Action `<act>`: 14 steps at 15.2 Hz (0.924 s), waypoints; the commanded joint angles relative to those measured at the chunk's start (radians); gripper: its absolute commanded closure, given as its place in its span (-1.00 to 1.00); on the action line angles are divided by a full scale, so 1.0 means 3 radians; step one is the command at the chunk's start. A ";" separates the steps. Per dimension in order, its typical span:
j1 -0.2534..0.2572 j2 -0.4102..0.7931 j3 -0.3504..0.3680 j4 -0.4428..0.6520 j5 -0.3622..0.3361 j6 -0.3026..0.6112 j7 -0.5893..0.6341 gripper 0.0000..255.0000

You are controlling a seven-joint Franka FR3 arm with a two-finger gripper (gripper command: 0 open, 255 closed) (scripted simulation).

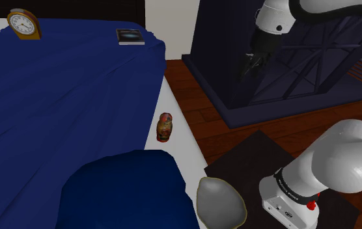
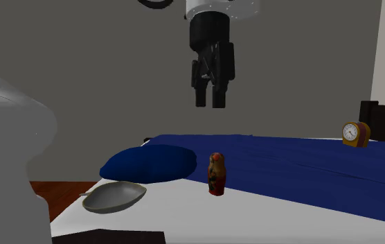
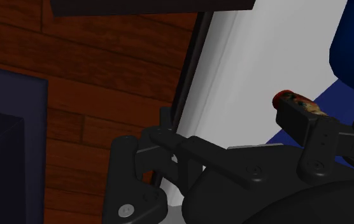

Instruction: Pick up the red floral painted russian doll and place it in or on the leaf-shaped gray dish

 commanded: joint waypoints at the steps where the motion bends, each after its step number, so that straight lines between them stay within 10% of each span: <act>1: 0.0052 0.0128 0.0068 -0.0063 0.0085 0.0220 0.0072 -1.00; 14: 0.0375 0.1285 0.0553 -0.0040 0.0515 0.1550 0.0503 -1.00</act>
